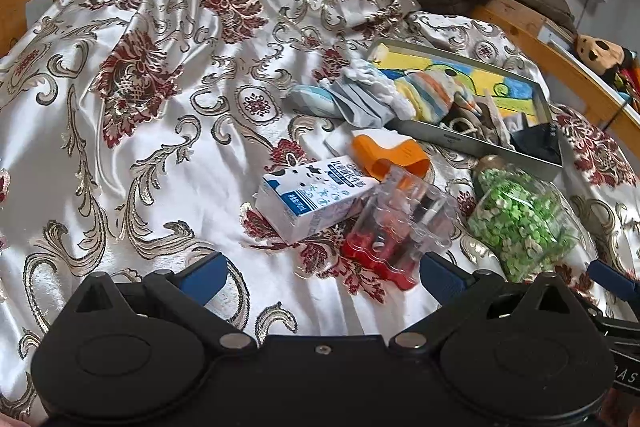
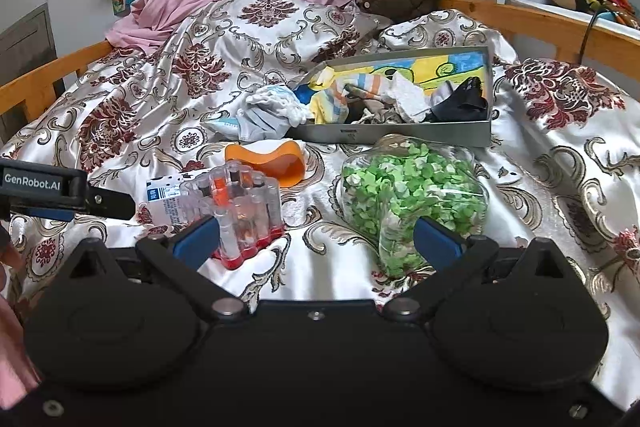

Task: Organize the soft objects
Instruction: 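Grasp the orange band with the right gripper while the left grasps the white tissue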

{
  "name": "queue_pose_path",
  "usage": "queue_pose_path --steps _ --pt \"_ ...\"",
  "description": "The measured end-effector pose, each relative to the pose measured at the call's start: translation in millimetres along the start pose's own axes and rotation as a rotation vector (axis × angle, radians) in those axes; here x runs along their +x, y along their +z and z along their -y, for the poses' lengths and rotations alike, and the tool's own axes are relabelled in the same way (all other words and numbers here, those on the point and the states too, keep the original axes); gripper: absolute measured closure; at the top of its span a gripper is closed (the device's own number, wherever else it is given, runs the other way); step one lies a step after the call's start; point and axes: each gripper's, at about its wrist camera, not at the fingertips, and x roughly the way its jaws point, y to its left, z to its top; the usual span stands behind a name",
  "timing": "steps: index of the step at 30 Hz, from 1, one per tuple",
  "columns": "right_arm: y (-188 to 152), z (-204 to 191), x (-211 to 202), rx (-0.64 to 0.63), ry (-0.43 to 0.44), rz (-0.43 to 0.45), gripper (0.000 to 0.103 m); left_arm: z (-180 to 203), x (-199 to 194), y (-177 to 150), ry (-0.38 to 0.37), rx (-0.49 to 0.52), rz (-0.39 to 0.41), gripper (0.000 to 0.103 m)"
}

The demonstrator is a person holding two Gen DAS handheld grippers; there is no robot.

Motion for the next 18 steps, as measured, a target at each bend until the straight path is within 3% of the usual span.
queue_pose_path --steps 18 --pt "36 -5 59 -0.011 0.008 0.029 0.001 -11 25 30 0.038 -0.009 0.061 0.001"
